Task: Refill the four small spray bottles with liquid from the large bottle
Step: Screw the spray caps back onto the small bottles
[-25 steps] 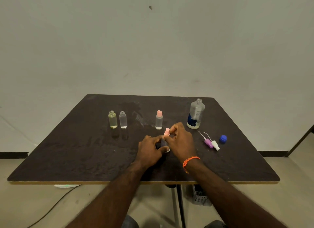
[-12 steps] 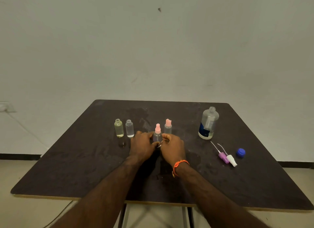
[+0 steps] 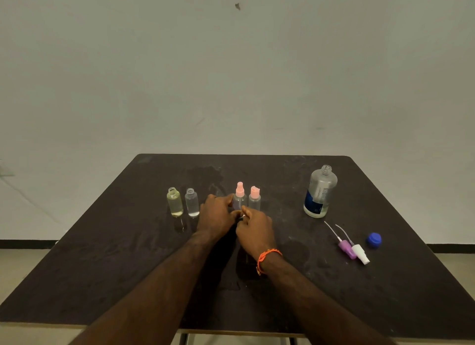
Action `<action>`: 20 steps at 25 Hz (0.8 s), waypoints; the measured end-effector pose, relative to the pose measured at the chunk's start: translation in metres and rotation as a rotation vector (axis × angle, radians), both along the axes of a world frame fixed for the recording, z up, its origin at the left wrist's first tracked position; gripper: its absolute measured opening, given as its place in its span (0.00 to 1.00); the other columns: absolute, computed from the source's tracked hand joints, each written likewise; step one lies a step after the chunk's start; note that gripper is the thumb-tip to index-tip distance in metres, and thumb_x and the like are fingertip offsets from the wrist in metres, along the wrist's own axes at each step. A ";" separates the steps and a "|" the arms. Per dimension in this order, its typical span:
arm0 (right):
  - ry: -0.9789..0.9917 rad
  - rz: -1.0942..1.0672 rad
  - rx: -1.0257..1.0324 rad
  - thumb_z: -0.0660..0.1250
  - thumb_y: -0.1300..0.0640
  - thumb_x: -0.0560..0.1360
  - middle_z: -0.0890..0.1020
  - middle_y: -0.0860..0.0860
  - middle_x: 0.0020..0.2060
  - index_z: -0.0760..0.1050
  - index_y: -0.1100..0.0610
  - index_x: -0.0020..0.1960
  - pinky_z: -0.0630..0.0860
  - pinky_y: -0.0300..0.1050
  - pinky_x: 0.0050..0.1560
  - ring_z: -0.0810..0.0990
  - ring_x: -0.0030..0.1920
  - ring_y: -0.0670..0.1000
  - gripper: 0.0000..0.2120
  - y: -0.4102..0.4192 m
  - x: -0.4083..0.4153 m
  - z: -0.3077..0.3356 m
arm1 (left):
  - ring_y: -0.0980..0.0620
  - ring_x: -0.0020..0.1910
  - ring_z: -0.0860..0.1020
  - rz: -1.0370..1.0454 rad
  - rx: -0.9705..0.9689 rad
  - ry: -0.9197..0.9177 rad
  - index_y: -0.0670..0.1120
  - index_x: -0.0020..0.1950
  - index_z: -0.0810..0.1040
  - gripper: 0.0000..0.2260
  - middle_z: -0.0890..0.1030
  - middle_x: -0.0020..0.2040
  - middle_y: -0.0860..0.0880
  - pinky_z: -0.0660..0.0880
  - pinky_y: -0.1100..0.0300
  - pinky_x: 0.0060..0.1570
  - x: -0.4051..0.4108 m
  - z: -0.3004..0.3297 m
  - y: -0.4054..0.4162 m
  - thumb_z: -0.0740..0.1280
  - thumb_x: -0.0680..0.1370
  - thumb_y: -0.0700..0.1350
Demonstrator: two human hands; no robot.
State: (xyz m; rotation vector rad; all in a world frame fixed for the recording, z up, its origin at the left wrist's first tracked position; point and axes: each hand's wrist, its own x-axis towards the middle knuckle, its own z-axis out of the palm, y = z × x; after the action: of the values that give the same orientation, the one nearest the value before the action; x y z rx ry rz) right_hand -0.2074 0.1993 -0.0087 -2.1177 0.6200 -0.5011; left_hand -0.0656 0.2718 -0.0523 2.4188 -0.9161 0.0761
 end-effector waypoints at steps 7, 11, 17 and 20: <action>-0.040 -0.040 -0.004 0.65 0.66 0.75 0.85 0.49 0.49 0.83 0.56 0.54 0.80 0.44 0.58 0.82 0.50 0.46 0.13 0.006 -0.009 0.000 | 0.47 0.66 0.73 -0.029 -0.059 -0.224 0.48 0.75 0.76 0.29 0.81 0.68 0.49 0.70 0.48 0.68 -0.034 0.037 0.044 0.77 0.76 0.54; -0.010 0.059 -0.048 0.65 0.65 0.74 0.84 0.48 0.53 0.82 0.56 0.59 0.78 0.43 0.61 0.81 0.53 0.43 0.16 0.026 0.000 0.004 | 0.47 0.71 0.68 0.191 -0.107 -0.412 0.50 0.71 0.78 0.25 0.78 0.70 0.50 0.65 0.45 0.64 -0.017 0.050 0.083 0.75 0.75 0.56; 0.049 0.211 -0.082 0.62 0.66 0.72 0.81 0.51 0.63 0.75 0.56 0.69 0.75 0.45 0.65 0.79 0.62 0.48 0.25 0.047 0.033 0.010 | 0.42 0.84 0.40 0.359 0.158 -0.235 0.53 0.69 0.80 0.31 0.50 0.86 0.43 0.52 0.36 0.75 0.022 0.061 0.107 0.71 0.73 0.71; 0.043 0.207 -0.093 0.62 0.67 0.72 0.79 0.53 0.65 0.72 0.57 0.72 0.74 0.46 0.66 0.78 0.64 0.51 0.28 0.052 0.049 0.015 | 0.42 0.84 0.38 0.283 0.210 -0.287 0.57 0.69 0.81 0.29 0.50 0.86 0.44 0.52 0.36 0.76 0.031 0.065 0.106 0.70 0.74 0.71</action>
State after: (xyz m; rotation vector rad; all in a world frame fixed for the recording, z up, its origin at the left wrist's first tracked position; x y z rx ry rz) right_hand -0.1581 0.2509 0.0061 -2.2557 0.4021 -0.3755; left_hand -0.0344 0.3776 0.0126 2.7705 -0.7225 0.4625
